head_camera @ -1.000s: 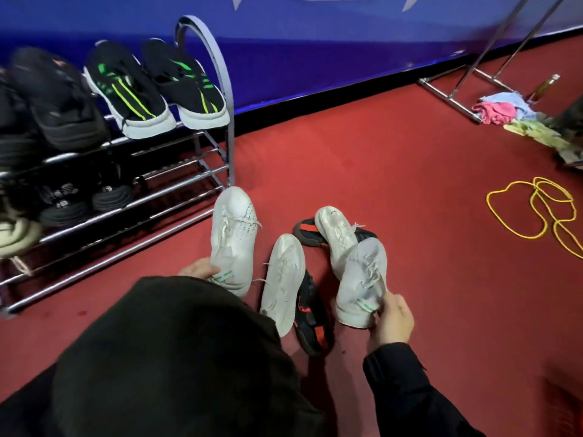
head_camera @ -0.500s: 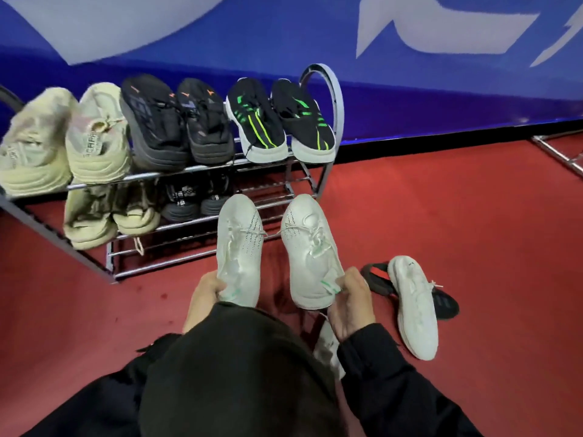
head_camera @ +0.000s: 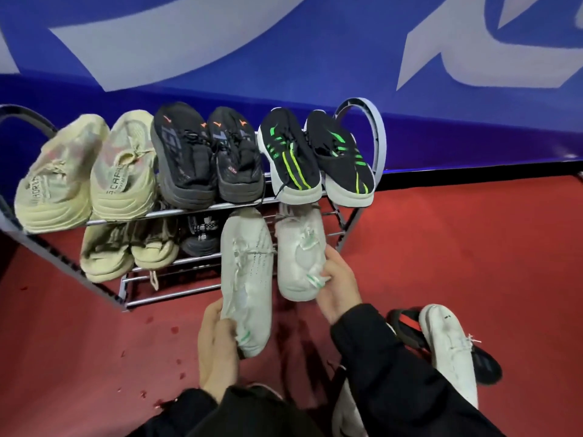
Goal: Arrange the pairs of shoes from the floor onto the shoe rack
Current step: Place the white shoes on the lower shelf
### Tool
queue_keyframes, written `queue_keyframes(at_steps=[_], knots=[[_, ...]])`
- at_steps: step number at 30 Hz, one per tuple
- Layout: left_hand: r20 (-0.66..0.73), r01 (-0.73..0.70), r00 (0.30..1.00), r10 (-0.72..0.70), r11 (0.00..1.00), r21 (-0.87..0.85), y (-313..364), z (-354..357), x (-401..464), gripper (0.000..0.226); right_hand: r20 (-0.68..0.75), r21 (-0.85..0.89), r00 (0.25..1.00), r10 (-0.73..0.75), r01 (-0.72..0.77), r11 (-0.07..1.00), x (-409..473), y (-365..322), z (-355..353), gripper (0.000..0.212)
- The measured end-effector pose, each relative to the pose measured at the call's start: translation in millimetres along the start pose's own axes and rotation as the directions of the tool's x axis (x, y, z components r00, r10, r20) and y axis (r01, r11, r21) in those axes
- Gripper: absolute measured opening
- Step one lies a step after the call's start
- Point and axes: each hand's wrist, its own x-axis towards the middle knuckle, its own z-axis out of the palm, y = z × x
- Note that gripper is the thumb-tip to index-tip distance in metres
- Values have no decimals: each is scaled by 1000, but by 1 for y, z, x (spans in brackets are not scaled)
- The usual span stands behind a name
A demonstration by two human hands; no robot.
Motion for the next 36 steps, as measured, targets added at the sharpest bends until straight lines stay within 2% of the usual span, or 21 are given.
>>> queue_keyframes(at_steps=[2, 5, 8, 10, 12, 14, 15, 16, 17, 18, 19, 20, 21, 22, 23, 24, 25, 27, 31, 33, 36], knots=[[-33, -21, 999, 21, 1000, 22, -3, -2, 9, 29, -36, -54, 999, -1, -1, 999, 23, -8, 22, 50], [-80, 2, 997, 1, 999, 34, -8, -8, 22, 27, -132, -123, 991, 16, -33, 992, 63, -10, 52, 19], [-89, -3, 996, 5, 1000, 30, -5, -13, 21, 23, -207, -370, 974, -88, 5, 929, 96, -3, 64, 17], [-81, -3, 997, 5, 1000, 17, -6, -15, 21, 31, -217, -378, 975, -45, -41, 925, 114, -3, 64, 26], [-67, -10, 998, 12, 1000, 19, -9, -16, 21, 38, -214, -550, 969, -125, -14, 835, 120, -3, 62, 19], [-52, -18, 998, 19, 1000, 5, -10, -14, 18, 39, -87, -685, 960, -267, 138, 715, 121, 3, 60, 34], [-44, -21, 999, 20, 1000, -6, -9, -12, 17, 41, -3, -696, 960, -279, 198, 690, 127, 12, 59, 38], [-32, -18, 999, 18, 1000, -14, -7, -10, 16, 44, 106, -748, 961, -256, 246, 617, 136, 14, 54, 36], [-13, -20, 1000, 20, 1000, -24, -6, -8, 14, 46, 253, -814, 883, -395, 415, 406, 136, 15, 49, 25], [1, -20, 1000, 20, 999, -34, -5, -6, 13, 49, 372, -825, 826, -423, 503, 258, 149, 17, 39, 14], [18, -23, 1000, 24, 999, -48, -5, -5, 13, 51, 439, -834, 800, -410, 532, 144, 154, 19, 37, 9], [33, -21, 999, 23, 998, -57, -5, -4, 13, 51, 410, -858, 813, -414, 497, 126, 150, 14, 41, 6], [51, -26, 998, 29, 998, -62, -6, -3, 13, 48, 319, -887, 878, -358, 409, 212, 136, 7, 44, 5], [59, -21, 998, 24, 998, -56, -7, -2, 11, 44, 196, -867, 937, -287, 303, 395, 132, 0, 47, 9], [72, -25, 997, 29, 998, -56, -9, -1, 10, 42, 123, -864, 985, -119, 165, 476, 124, -4, 52, 15], [78, -24, 997, 28, 998, -51, -9, -1, 9, 42, 58, -852, 987, -149, 127, 508, 114, -3, 53, 24], [84, -26, 996, 30, 998, -50, -11, 0, 9, 40, 15, -882, 990, -139, 78, 465, 115, -3, 48, 31], [87, -25, 996, 30, 998, -56, -13, 2, 10, 34, 30, -821, 991, -130, 98, 562, 101, -8, 50, 36], [123, -55, 990, 63, 996, -67, -3, 7, 7, 27, -22, -633, 963, -269, 195, 749, 48, -1, 26, 34], [161, -61, 984, 74, 995, -81, 5, 17, 4, 44, -56, -577, 972, -229, 156, 802, 8, 5, 5, 24], [249, -21, 968, 41, 996, -85, 15, 38, 6, 44, 59, -560, 995, -80, 99, 823, -56, 10, -10, 23]])
